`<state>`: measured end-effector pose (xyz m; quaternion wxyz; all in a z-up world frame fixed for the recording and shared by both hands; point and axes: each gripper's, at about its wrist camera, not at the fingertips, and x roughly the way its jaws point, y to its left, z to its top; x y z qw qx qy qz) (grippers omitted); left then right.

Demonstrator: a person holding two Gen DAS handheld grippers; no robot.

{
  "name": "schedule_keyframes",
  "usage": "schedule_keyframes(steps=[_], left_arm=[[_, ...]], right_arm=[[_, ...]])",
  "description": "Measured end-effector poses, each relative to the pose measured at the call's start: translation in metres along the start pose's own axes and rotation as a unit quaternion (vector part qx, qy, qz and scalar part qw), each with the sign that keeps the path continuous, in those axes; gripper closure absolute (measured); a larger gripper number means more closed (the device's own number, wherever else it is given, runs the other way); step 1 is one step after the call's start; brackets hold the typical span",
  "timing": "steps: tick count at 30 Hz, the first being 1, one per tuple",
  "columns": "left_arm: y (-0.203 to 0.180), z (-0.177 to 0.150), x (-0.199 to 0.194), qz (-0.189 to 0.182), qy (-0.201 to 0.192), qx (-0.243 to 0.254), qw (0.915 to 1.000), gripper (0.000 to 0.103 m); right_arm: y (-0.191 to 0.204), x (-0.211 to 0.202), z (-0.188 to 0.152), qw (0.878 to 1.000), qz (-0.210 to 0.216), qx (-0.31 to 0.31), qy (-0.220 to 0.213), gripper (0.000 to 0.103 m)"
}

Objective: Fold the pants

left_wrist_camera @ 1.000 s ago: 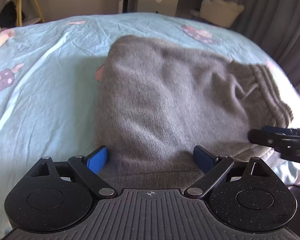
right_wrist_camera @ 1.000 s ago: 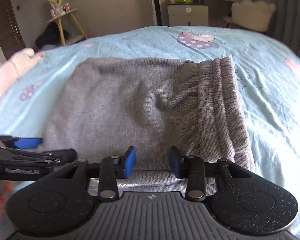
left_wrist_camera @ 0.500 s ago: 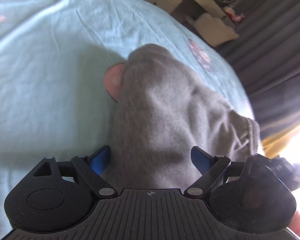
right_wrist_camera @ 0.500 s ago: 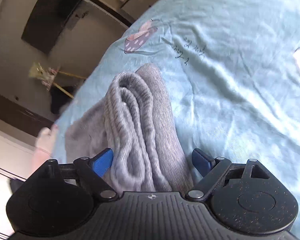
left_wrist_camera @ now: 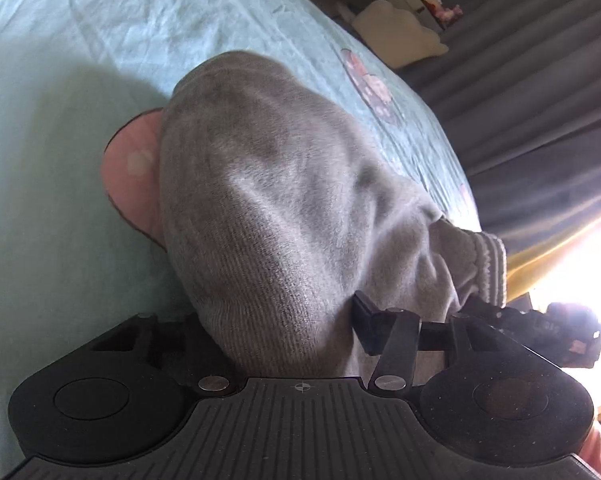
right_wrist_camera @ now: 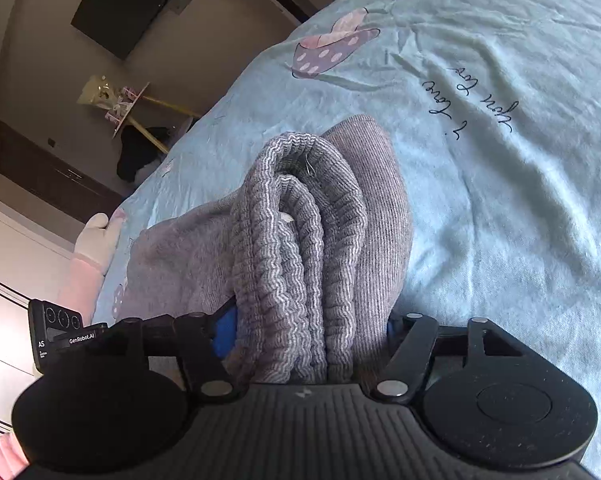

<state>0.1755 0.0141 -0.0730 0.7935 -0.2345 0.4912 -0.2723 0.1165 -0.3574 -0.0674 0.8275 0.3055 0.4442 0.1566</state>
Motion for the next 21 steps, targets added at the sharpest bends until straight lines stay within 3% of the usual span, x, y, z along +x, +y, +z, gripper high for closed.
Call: schedule_keyframes(steps=[3, 11, 12, 15, 17, 19, 21], left_arm=[[-0.016, 0.002, -0.012, -0.007, -0.011, 0.022, 0.9997, 0.064], [-0.054, 0.036, -0.028, -0.002, -0.054, 0.066, 0.9963, 0.065], [-0.055, 0.043, -0.031, 0.004, -0.064, 0.065, 0.9958, 0.063], [-0.056, 0.065, -0.035, 0.063, -0.100, 0.048, 0.9918, 0.039], [-0.051, 0.071, -0.036, 0.122, -0.110, 0.024, 0.9861, 0.031], [-0.051, 0.063, -0.037, 0.157, -0.109, 0.049, 0.9804, 0.028], [-0.053, 0.043, -0.038, 0.169, -0.107, 0.092, 0.9754, 0.021]], right_arm=[[0.010, -0.010, 0.003, 1.000, 0.000, -0.010, -0.010, 0.044], [0.045, -0.026, 0.038, 0.997, 0.018, -0.033, -0.071, 0.046], [0.048, -0.026, 0.047, 0.996, 0.015, -0.036, -0.083, 0.046], [0.048, -0.020, 0.067, 0.995, -0.008, -0.029, -0.098, 0.042], [0.050, -0.014, 0.072, 0.989, -0.094, -0.049, -0.103, 0.032], [0.051, -0.010, 0.064, 0.978, -0.165, -0.065, -0.112, 0.029], [0.052, -0.019, 0.045, 0.976, -0.152, -0.075, -0.132, 0.029]])
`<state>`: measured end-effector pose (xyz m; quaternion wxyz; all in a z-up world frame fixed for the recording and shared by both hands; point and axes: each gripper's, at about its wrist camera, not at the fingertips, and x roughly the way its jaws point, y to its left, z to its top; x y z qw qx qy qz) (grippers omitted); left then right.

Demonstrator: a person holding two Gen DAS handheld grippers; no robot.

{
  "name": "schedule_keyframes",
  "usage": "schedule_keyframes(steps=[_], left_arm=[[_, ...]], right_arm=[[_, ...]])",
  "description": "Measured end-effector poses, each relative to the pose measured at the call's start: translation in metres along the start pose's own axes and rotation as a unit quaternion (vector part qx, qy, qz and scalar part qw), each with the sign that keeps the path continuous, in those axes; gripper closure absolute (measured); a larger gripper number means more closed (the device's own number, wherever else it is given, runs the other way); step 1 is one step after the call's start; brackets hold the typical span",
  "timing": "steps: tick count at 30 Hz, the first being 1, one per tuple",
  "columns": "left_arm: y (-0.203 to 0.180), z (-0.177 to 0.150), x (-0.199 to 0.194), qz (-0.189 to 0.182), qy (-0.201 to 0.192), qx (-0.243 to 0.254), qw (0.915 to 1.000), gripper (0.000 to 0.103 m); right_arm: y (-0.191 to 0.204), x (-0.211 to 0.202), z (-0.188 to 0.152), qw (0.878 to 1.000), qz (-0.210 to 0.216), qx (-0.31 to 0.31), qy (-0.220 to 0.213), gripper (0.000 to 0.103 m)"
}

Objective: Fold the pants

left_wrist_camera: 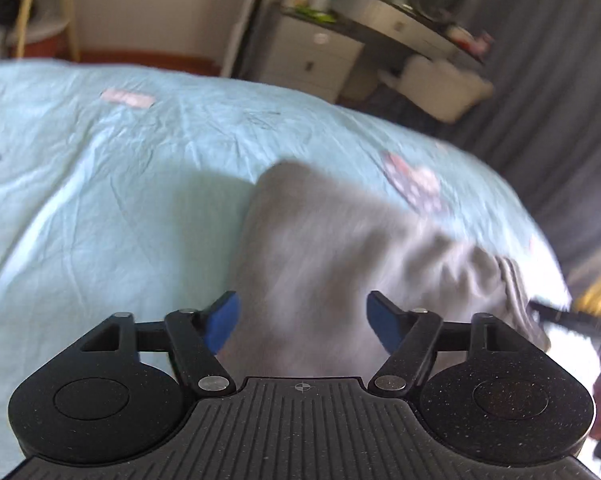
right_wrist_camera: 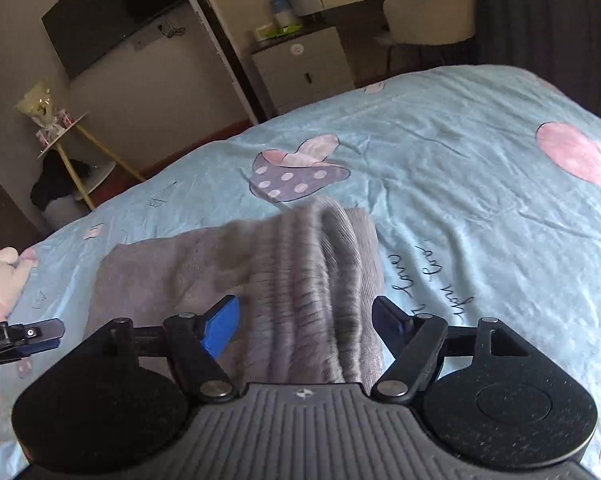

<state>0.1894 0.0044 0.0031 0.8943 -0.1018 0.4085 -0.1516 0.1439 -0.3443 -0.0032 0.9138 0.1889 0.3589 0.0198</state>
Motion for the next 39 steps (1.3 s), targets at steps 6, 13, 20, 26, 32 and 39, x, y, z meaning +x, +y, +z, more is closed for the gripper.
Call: schedule_keyframes(steps=[6, 13, 20, 26, 32, 39], left_arm=[[-0.004, -0.061, 0.007, 0.044, 0.019, 0.019, 0.9986, 0.019], [-0.018, -0.070, 0.001, 0.067, 0.020, 0.089, 0.9936, 0.019], [-0.028, -0.047, -0.023, 0.071, -0.020, 0.147, 0.9864, 0.022], [-0.042, 0.013, 0.010, 0.075, -0.045, 0.147, 0.9852, 0.020], [-0.051, 0.050, 0.080, 0.131, -0.035, 0.169, 0.9762, 0.019], [-0.024, 0.046, 0.100, 0.143, -0.021, 0.129, 0.9810, 0.006]], right_arm=[[0.010, -0.008, -0.046, 0.999, -0.041, -0.016, -0.022, 0.022], [0.002, 0.004, -0.063, 0.996, -0.067, -0.058, 0.006, 0.016], [0.043, -0.025, -0.055, 0.982, -0.129, -0.135, -0.043, 0.015], [0.088, -0.005, -0.018, 0.976, -0.078, -0.176, -0.103, 0.036], [0.079, 0.073, 0.001, 0.970, -0.126, -0.203, -0.038, 0.097], [0.040, 0.076, -0.001, 0.976, -0.095, -0.189, -0.050, 0.103]])
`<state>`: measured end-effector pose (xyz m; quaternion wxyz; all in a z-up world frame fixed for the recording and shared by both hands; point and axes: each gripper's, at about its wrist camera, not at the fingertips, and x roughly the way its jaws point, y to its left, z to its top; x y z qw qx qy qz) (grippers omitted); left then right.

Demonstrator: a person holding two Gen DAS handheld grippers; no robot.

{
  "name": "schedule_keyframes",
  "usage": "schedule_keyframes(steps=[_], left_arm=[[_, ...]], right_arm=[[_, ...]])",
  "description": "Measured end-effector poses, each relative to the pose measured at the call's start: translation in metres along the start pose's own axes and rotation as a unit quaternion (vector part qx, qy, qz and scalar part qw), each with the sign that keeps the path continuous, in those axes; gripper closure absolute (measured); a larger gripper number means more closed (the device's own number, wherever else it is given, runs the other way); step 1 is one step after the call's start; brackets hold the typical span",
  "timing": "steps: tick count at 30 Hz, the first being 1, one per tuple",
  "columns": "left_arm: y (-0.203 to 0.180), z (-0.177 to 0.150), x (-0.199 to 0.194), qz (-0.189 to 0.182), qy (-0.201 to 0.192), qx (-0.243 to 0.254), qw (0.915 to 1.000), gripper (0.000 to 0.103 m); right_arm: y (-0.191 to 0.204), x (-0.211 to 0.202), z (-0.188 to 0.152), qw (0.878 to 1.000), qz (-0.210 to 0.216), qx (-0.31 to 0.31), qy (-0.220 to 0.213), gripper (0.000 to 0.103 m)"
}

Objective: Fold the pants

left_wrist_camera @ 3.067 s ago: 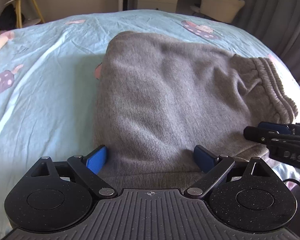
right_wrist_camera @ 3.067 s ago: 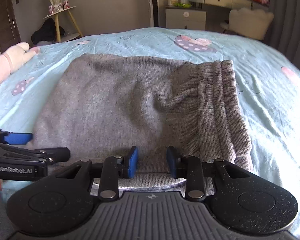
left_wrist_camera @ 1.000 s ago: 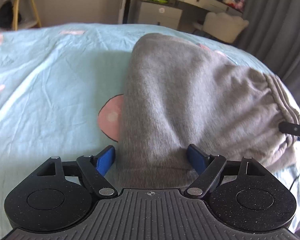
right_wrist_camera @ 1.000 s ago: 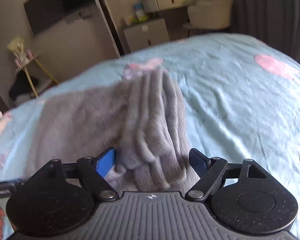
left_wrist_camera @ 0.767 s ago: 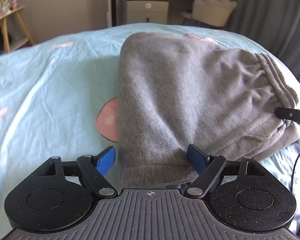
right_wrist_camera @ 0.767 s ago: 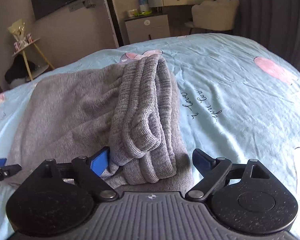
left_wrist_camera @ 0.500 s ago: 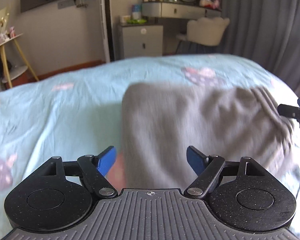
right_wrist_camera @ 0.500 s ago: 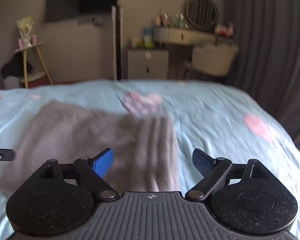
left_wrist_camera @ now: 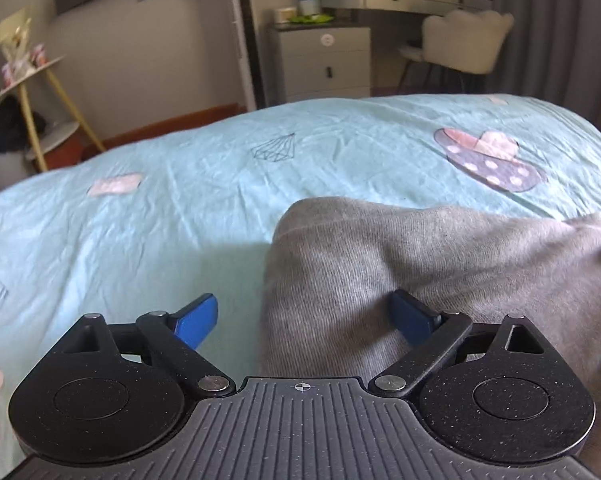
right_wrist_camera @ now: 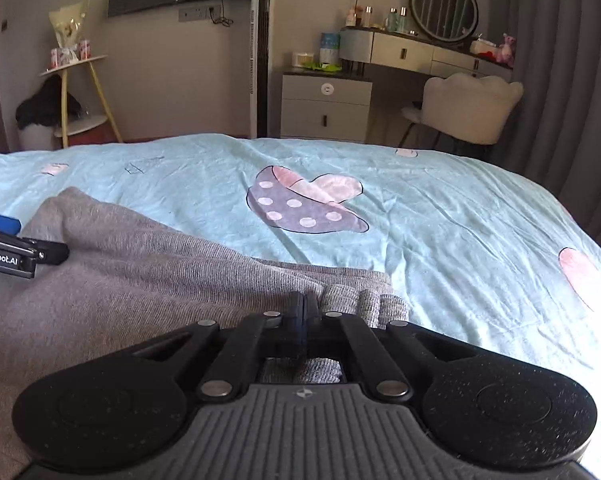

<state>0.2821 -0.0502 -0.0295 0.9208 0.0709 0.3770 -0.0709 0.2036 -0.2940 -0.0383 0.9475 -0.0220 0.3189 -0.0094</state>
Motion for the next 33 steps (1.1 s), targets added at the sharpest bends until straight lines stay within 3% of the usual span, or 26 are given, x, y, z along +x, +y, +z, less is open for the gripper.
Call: schedule_keyframes(steps=[3, 5, 7, 11, 14, 21, 25, 27, 28, 29, 31, 33], left_arm=[[-0.002, -0.004, -0.019, 0.001, 0.018, -0.021, 0.9996, 0.011], [-0.004, -0.014, -0.038, -0.020, 0.024, -0.032, 0.9990, 0.012], [-0.008, -0.028, -0.054, -0.038, 0.025, -0.037, 0.9983, 0.012], [-0.023, -0.051, -0.060, -0.046, 0.060, -0.013, 0.9971, 0.012], [-0.022, -0.065, -0.061, -0.038, 0.059, -0.010, 0.9975, 0.010], [-0.020, -0.076, -0.080, -0.028, 0.067, -0.007, 0.9973, 0.010], [-0.016, -0.087, -0.092, -0.028, 0.061, 0.007, 0.9977, 0.010], [-0.011, -0.092, -0.100, -0.031, 0.063, -0.008, 0.9975, 0.010], [-0.008, -0.095, -0.105, -0.036, 0.062, -0.018, 0.9973, 0.010], [-0.004, -0.099, -0.110, -0.043, 0.059, -0.030, 0.9969, 0.010], [0.001, -0.109, -0.120, -0.055, 0.063, -0.047, 0.9954, 0.009], [0.000, -0.120, -0.125, -0.056, 0.081, -0.051, 0.9938, 0.009]], right_arm=[[0.008, -0.025, -0.001, 1.000, 0.008, 0.005, -0.010, 0.096], [0.015, -0.050, -0.012, 0.999, 0.049, 0.011, -0.018, 0.073], [0.024, -0.068, -0.029, 0.998, 0.069, -0.004, -0.010, 0.072], [0.030, -0.085, -0.059, 0.997, 0.062, -0.054, -0.006, 0.073], [0.022, -0.093, -0.063, 0.996, 0.077, -0.054, -0.008, 0.073], [0.030, -0.109, -0.066, 0.995, 0.066, -0.069, -0.002, 0.074], [0.027, -0.112, -0.071, 0.996, 0.064, -0.047, 0.039, 0.071], [0.027, -0.115, -0.080, 0.995, 0.043, -0.034, 0.084, 0.057], [0.024, -0.119, -0.086, 0.994, 0.032, -0.018, 0.099, 0.039], [0.021, -0.126, -0.091, 0.994, 0.037, 0.000, 0.104, 0.028], [0.016, -0.144, -0.096, 0.992, 0.056, 0.040, 0.103, 0.020], [0.016, -0.165, -0.097, 0.992, 0.054, 0.068, 0.087, 0.006]])
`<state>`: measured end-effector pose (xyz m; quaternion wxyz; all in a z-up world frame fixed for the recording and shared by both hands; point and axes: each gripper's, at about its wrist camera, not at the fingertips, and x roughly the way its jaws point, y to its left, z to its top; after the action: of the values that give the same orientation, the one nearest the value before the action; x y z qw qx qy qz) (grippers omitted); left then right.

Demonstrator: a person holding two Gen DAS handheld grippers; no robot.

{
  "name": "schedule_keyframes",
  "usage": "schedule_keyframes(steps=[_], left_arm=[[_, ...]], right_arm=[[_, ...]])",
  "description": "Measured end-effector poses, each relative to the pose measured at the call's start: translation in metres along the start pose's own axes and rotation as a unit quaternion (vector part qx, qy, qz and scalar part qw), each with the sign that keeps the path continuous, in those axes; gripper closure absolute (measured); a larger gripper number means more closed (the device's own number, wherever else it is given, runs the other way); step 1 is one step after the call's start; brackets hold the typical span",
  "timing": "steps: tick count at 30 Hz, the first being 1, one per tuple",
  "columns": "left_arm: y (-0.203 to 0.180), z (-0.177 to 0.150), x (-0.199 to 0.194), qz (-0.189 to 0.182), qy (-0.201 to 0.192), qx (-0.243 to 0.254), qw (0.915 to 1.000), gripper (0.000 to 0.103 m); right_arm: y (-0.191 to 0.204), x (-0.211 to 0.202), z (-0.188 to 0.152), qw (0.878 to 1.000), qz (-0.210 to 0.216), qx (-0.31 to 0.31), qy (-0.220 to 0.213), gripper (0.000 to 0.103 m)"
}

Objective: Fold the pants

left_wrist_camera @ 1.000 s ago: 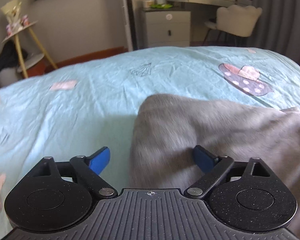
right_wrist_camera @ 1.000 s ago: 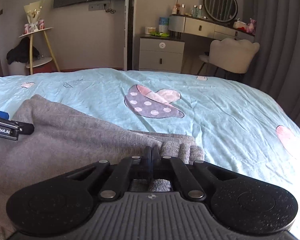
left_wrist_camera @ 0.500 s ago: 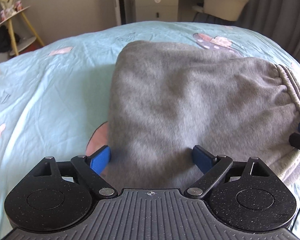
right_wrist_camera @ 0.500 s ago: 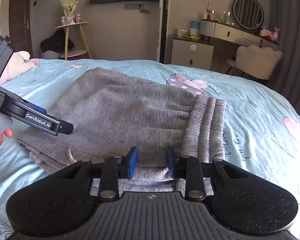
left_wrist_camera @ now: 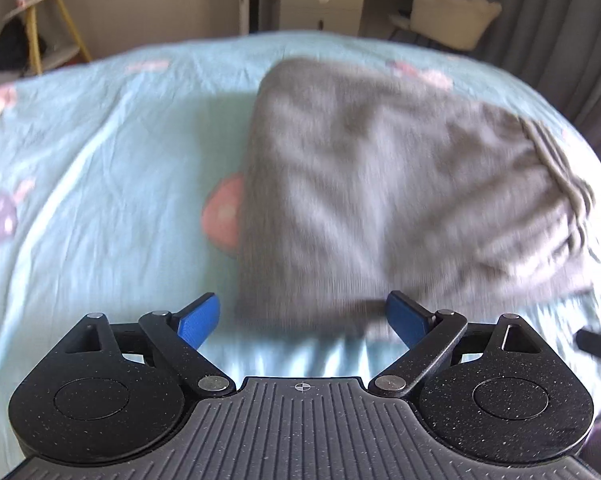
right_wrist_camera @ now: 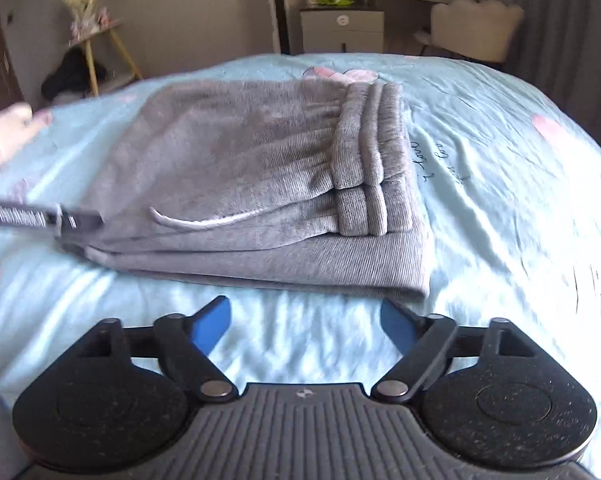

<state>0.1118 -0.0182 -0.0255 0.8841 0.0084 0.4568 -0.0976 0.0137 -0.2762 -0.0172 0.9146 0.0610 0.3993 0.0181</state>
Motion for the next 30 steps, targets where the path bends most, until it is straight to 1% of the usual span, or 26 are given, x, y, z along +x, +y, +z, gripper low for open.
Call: schedule_keyframes(steps=[2, 5, 6, 8, 10, 12, 14, 15, 17, 21, 24, 30], left_arm=[[-0.006, -0.016, -0.007, 0.014, 0.003, 0.007, 0.9999, 0.009], [-0.017, -0.038, -0.018, 0.035, -0.006, 0.021, 0.9991, 0.005], [-0.021, -0.041, -0.021, 0.047, -0.004, 0.026, 0.9986, 0.005], [-0.027, -0.045, -0.032, 0.058, -0.020, 0.034, 0.9975, 0.005], [-0.030, -0.047, -0.045, 0.057, -0.049, 0.032, 0.9966, 0.003], [-0.031, -0.051, -0.054, 0.049, -0.064, 0.022, 0.9965, 0.002], [-0.032, -0.055, -0.056, 0.038, -0.060, 0.016, 0.9974, 0.002], [-0.034, -0.057, -0.055, 0.041, -0.057, 0.019, 0.9973, 0.002], [-0.039, -0.062, -0.056, 0.049, -0.060, 0.034, 0.9964, 0.002], [-0.048, -0.067, -0.058, 0.047, -0.063, 0.053, 0.9955, 0.002], [-0.053, -0.070, -0.056, 0.050, -0.061, 0.067, 0.9947, 0.002], [-0.050, -0.069, -0.053, 0.045, -0.054, 0.058, 0.9959, 0.002]], right_arm=[[0.009, -0.013, -0.006, 1.000, -0.017, -0.010, -0.016, 0.004], [0.027, -0.023, -0.014, 0.997, -0.060, -0.051, -0.022, 0.004], [0.031, -0.026, -0.016, 0.996, -0.064, -0.058, -0.026, 0.004], [0.034, -0.032, -0.018, 0.995, -0.068, -0.061, -0.038, 0.004], [0.040, -0.035, -0.021, 0.995, -0.064, -0.067, -0.041, 0.004], [0.046, -0.037, -0.022, 0.993, -0.069, -0.084, -0.047, 0.004], [0.050, -0.040, -0.023, 0.992, -0.069, -0.094, -0.055, 0.004], [0.050, -0.041, -0.023, 0.992, -0.065, -0.093, -0.056, 0.004], [0.046, -0.040, -0.023, 0.994, -0.058, -0.080, -0.052, 0.004], [0.036, -0.039, -0.022, 0.996, -0.064, -0.043, -0.051, 0.004], [0.033, -0.038, -0.022, 0.996, -0.065, -0.029, -0.052, 0.004], [0.039, -0.036, -0.024, 0.995, -0.068, -0.046, -0.050, 0.004]])
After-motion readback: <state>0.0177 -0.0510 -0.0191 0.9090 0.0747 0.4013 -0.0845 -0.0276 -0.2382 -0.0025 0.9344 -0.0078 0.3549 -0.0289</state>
